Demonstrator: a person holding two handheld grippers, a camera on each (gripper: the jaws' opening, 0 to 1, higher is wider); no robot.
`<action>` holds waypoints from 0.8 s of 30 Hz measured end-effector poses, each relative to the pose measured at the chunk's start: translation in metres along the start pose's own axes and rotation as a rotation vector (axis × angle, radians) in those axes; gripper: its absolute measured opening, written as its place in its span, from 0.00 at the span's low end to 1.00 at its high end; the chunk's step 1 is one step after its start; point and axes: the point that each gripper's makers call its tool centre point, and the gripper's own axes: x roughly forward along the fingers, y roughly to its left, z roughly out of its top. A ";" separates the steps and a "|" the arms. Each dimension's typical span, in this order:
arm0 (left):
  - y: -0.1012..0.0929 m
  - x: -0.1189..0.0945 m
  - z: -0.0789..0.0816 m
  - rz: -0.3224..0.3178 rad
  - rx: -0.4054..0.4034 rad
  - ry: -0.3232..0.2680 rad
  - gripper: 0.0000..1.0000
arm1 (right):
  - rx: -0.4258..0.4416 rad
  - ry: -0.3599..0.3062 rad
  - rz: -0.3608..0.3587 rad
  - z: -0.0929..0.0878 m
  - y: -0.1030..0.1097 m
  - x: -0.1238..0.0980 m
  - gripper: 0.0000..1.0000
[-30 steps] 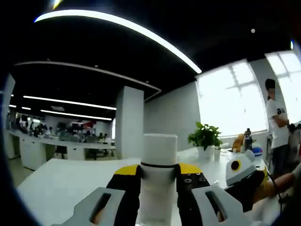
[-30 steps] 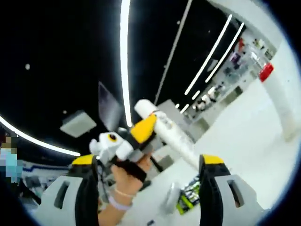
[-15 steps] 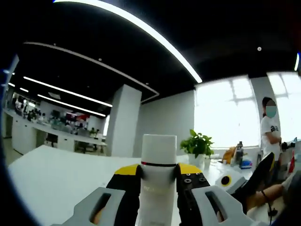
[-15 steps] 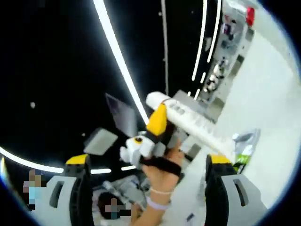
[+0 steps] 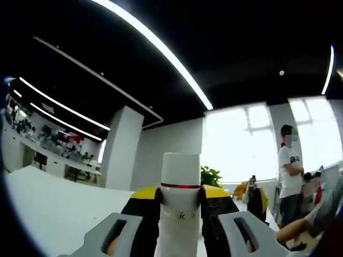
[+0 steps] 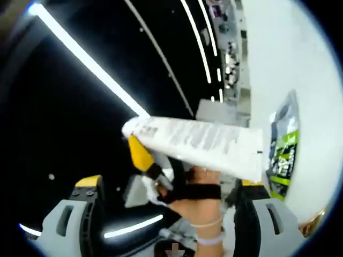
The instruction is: Arrange the skincare products in the storage area until every visible bottle or jar stands upright without overlapping.
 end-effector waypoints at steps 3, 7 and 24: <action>-0.004 -0.001 0.003 -0.011 -0.006 -0.016 0.28 | 0.011 -0.001 0.001 0.000 -0.001 -0.003 0.99; -0.006 -0.002 0.008 -0.023 -0.004 -0.032 0.28 | 0.017 -0.006 0.006 0.002 0.002 -0.004 0.93; -0.009 -0.001 0.004 -0.060 -0.012 -0.033 0.28 | -0.103 -0.164 -0.026 0.061 0.005 -0.024 0.55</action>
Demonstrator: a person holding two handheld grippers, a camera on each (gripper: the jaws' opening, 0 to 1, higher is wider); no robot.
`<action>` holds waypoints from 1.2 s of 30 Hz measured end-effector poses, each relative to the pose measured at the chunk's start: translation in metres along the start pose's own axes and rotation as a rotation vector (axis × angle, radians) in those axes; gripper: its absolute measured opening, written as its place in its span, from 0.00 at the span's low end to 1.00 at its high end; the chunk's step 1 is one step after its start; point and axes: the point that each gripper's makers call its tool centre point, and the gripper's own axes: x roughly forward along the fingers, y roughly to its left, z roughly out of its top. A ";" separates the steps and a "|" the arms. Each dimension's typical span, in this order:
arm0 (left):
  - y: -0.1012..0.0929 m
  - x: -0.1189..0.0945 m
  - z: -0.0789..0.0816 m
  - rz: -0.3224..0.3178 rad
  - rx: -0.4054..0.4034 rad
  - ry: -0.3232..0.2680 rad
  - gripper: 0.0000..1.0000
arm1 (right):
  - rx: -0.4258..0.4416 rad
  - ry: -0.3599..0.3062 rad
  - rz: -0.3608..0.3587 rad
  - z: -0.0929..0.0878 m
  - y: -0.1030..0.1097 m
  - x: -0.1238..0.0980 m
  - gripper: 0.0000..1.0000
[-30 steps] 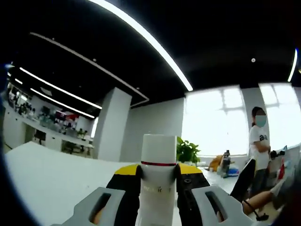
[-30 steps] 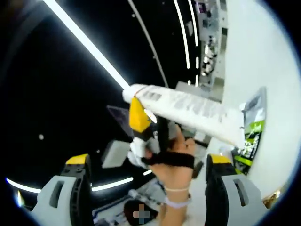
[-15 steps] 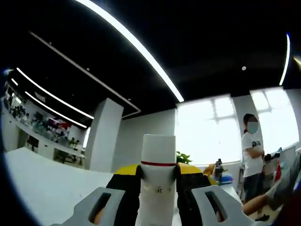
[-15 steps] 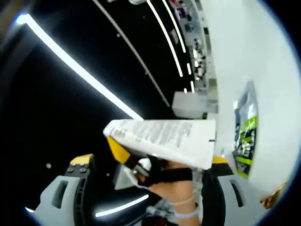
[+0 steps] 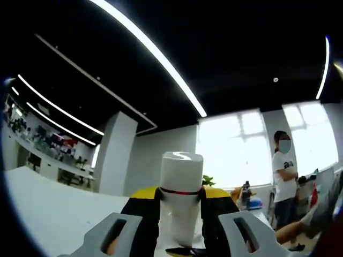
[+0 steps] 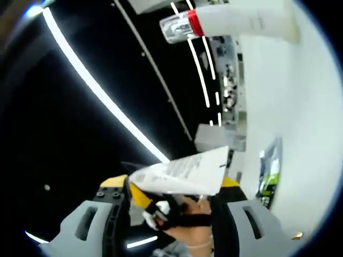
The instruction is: Arrange the skincare products in the storage area until every visible bottle or jar stands upright without overlapping.
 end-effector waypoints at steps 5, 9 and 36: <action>0.000 0.001 -0.007 -0.034 -0.016 0.026 0.28 | -0.031 -0.031 -0.026 0.014 -0.004 -0.005 0.40; -0.003 0.003 -0.015 -0.064 -0.045 0.048 0.28 | -0.050 -0.045 -0.040 0.022 -0.004 -0.007 0.32; 0.035 0.005 -0.045 -0.054 -0.023 0.049 0.37 | -0.356 -0.114 -0.221 0.068 -0.005 -0.029 0.08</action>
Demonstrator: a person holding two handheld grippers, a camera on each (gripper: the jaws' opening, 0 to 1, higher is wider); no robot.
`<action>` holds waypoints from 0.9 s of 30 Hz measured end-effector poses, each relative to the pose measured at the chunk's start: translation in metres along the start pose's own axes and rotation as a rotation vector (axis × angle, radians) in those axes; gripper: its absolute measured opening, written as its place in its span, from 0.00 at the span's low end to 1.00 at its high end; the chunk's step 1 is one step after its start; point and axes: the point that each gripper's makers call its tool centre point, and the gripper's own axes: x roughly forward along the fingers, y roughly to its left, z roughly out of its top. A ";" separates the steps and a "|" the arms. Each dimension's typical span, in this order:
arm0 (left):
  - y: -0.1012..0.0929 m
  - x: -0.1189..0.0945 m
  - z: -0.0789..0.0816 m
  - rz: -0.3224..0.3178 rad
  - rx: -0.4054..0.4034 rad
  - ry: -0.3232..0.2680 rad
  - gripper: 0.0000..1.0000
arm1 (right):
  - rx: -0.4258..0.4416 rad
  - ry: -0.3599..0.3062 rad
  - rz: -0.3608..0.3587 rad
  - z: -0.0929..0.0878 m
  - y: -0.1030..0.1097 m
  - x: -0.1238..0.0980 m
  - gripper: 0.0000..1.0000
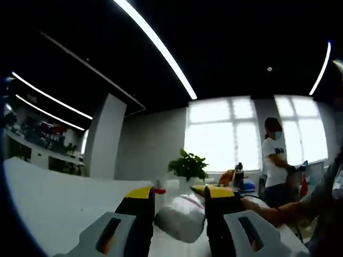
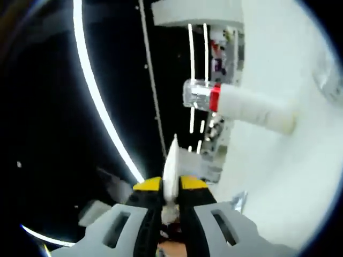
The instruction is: Arrange the skincare products in the storage area until every visible bottle or jar stands upright without overlapping.
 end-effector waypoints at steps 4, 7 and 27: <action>0.003 -0.013 0.027 0.028 -0.044 -0.119 0.40 | -0.241 0.060 -0.106 -0.009 -0.012 -0.001 0.07; 0.009 -0.021 0.038 0.075 -0.007 -0.163 0.50 | -0.192 0.043 -0.104 -0.010 -0.013 0.000 0.07; 0.013 0.007 -0.028 0.173 0.301 0.139 0.99 | -0.284 -0.029 -0.124 0.015 0.005 -0.009 0.07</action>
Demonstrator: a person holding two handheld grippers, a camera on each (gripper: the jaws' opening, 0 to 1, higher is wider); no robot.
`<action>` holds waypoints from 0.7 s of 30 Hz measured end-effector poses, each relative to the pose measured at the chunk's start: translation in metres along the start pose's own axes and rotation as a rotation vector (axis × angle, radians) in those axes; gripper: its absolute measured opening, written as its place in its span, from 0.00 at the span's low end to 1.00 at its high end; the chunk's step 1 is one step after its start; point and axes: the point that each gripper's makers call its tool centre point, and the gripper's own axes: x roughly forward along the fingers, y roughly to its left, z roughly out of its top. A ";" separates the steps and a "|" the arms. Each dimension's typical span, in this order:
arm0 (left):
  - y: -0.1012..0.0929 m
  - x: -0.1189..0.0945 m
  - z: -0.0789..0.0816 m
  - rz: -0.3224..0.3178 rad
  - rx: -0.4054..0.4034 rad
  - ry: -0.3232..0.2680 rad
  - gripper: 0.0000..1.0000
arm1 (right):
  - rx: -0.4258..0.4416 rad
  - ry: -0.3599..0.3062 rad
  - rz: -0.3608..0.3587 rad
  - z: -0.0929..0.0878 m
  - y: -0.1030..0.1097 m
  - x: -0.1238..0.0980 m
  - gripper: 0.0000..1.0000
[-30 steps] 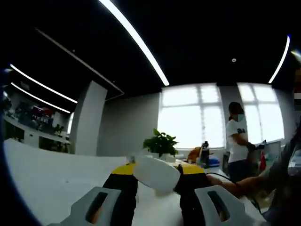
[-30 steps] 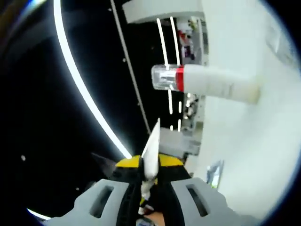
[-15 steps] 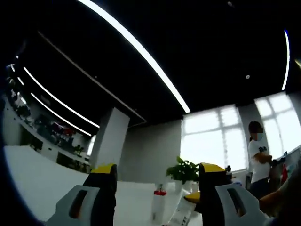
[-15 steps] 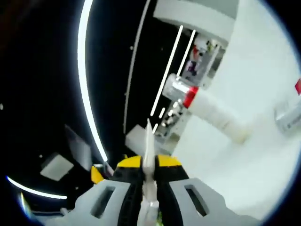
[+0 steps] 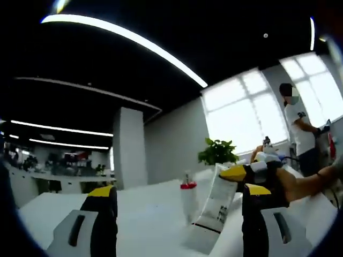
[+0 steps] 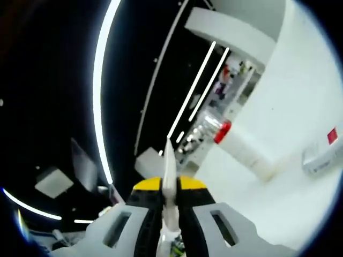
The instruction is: Arrange the skincare products in the storage area until every visible bottle or jar stands upright without overlapping.
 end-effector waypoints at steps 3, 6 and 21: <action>-0.007 0.004 -0.010 -0.019 0.017 0.031 0.99 | -0.021 0.001 0.005 0.002 0.002 0.002 0.07; -0.014 0.007 -0.020 -0.047 0.047 0.074 0.96 | -0.077 0.020 0.023 -0.001 0.009 0.004 0.07; -0.049 0.014 -0.039 -0.247 -0.104 0.158 0.82 | -0.593 0.097 -0.018 -0.018 0.042 0.003 0.07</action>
